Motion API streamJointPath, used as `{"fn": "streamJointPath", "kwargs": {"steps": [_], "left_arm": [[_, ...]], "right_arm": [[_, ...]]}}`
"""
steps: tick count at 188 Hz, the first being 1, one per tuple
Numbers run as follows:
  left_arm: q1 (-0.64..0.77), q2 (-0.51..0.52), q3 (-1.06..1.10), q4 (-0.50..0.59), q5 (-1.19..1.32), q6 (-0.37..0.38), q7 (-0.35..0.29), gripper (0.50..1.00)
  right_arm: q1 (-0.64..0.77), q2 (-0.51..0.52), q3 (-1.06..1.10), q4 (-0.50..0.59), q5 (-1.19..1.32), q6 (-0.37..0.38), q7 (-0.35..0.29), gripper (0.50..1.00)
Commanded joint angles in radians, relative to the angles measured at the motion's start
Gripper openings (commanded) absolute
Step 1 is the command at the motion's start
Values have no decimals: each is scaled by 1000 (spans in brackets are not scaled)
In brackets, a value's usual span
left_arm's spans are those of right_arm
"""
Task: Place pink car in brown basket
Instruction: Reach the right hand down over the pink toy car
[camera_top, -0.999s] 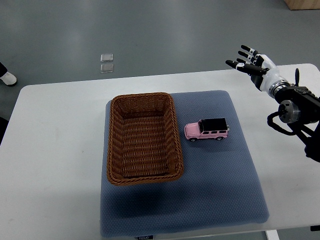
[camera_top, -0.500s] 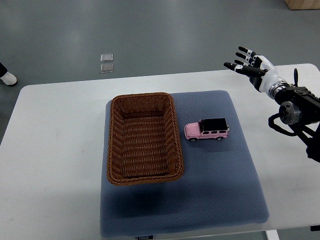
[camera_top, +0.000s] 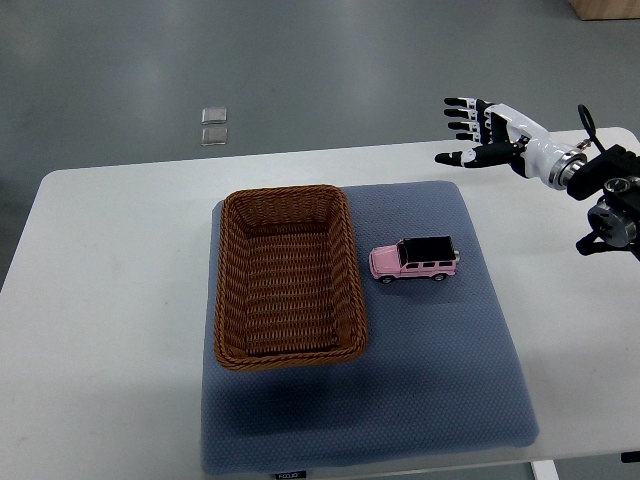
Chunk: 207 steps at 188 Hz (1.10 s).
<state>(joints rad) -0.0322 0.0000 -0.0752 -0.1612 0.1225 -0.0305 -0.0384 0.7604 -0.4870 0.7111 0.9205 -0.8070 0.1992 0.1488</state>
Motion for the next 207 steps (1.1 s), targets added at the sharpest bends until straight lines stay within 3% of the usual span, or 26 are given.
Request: {"fn": "streamJointPath", "kwargs": {"steps": [1,37,76,207], "left_arm": [[0,0,0,0,0,0,0,1000],[0,0,0,0,0,0,0,1000],[0,0,0,0,0,0,0,1000],[0,0,0,0,0,0,0,1000]], "right_arm": [[22,-71,-48,58,-61,43,0,926],[112,-219,-214,208,-149,86,15,926],[171,-283,-340,322,-314,88,15,926],[197,-174,-513,340,-456,22,-40,913]]}}
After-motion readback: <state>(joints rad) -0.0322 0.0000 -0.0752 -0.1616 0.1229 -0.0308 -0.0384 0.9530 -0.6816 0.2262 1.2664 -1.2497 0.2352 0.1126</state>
